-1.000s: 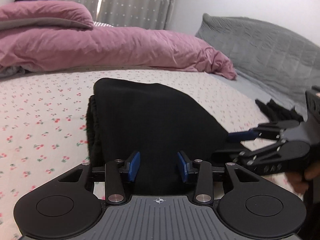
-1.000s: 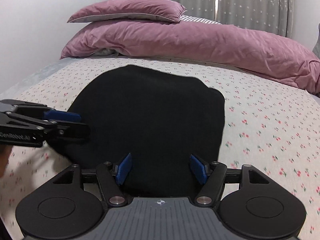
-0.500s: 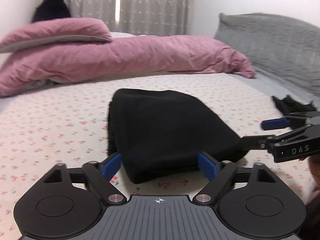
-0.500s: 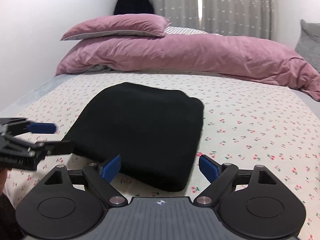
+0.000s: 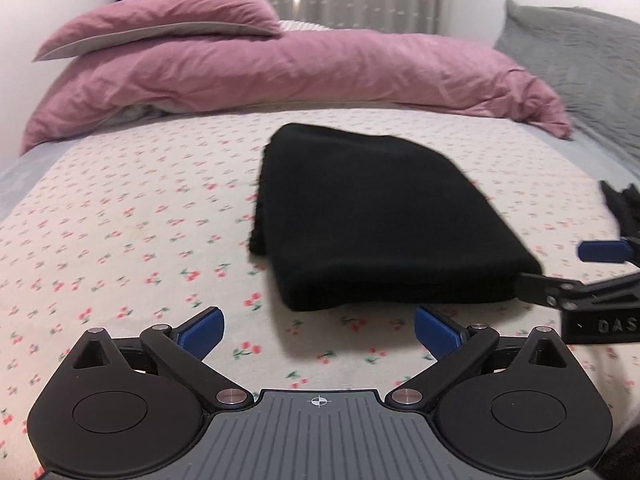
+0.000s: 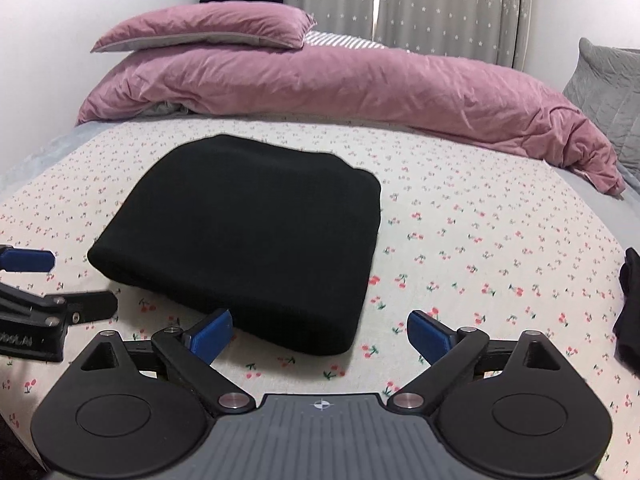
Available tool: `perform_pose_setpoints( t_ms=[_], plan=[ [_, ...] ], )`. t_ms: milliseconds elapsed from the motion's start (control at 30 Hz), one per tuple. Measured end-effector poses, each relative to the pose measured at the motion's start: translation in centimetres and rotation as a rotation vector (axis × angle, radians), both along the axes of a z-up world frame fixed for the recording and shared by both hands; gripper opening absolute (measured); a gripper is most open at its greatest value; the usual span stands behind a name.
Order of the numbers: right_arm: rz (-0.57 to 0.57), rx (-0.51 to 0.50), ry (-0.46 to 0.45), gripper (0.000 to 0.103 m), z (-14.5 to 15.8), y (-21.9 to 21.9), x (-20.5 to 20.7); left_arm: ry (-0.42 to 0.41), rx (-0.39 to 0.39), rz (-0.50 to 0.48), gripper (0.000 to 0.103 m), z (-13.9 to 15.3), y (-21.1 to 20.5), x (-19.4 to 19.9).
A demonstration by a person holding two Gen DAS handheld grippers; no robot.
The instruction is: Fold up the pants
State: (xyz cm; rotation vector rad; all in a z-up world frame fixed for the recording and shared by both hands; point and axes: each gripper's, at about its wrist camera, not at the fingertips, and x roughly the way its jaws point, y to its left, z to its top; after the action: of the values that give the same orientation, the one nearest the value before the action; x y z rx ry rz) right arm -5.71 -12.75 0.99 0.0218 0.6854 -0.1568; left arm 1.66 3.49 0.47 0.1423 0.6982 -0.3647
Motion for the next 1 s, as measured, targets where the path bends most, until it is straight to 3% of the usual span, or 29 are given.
perform_pose_setpoints(
  t_ms=[300,1000],
  plan=[
    [-0.040,0.054,0.060,0.099,-1.1,-0.2,0.4,0.039,0.024,0.104,0.103,-0.7,0.4,0.5],
    [-0.045,0.055,0.086,0.100,-1.6,-0.5,0.5,0.051,0.054,0.084,0.103,-1.1,-0.3,0.2]
  ],
)
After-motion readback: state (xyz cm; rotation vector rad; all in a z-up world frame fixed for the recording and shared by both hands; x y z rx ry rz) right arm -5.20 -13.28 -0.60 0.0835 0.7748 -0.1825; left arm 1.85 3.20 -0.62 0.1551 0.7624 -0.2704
